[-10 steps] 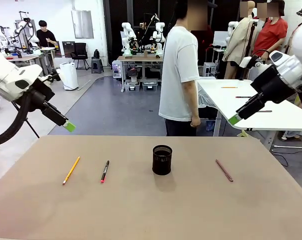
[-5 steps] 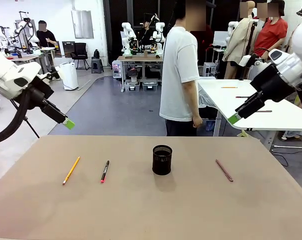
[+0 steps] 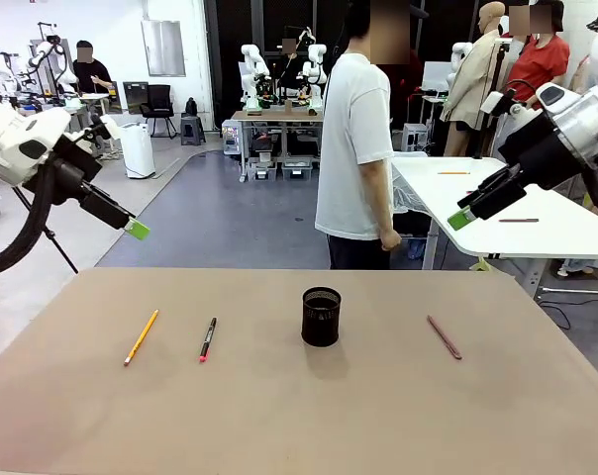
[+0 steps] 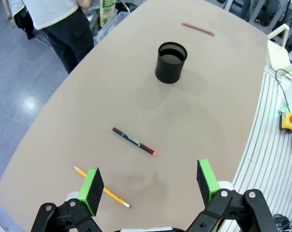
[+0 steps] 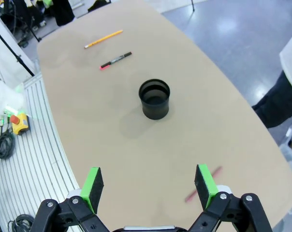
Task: Place the pens into the pen holder.
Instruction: Pick up a writing instrument from the table and place it into the Pen holder.
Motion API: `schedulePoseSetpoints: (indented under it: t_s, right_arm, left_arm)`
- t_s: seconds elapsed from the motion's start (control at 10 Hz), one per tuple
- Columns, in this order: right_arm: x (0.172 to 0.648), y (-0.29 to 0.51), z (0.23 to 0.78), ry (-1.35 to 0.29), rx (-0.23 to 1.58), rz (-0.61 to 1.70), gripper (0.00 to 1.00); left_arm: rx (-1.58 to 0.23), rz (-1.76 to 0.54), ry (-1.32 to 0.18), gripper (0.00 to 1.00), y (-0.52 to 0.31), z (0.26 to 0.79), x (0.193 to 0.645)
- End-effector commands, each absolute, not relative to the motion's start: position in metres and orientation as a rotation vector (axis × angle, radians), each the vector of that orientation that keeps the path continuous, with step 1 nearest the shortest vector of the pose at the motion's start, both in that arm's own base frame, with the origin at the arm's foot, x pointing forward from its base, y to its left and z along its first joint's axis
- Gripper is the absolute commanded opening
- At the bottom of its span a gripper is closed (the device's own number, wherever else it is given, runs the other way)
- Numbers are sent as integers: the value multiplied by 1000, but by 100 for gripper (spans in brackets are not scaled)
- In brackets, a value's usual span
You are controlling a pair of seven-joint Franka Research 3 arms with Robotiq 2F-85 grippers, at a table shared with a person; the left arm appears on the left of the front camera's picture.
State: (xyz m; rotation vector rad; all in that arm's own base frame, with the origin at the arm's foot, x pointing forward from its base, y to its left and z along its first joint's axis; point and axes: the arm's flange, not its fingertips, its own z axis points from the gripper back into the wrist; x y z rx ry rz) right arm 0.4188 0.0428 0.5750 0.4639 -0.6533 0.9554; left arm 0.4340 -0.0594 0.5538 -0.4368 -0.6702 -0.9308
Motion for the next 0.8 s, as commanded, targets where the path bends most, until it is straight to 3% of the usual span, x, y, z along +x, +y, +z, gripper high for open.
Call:
schedulePoseSetpoints:
  t_s: [0.0, 0.7]
  right_arm:
    - [425, 31, 575, -673, 498, 982, 100]
    - [419, 34, 573, -650, 468, 953, 100]
  left_arm:
    - [-453, -945, -697, 100, -54, 552, 439]
    - [-439, -928, -671, 100, -58, 552, 435]
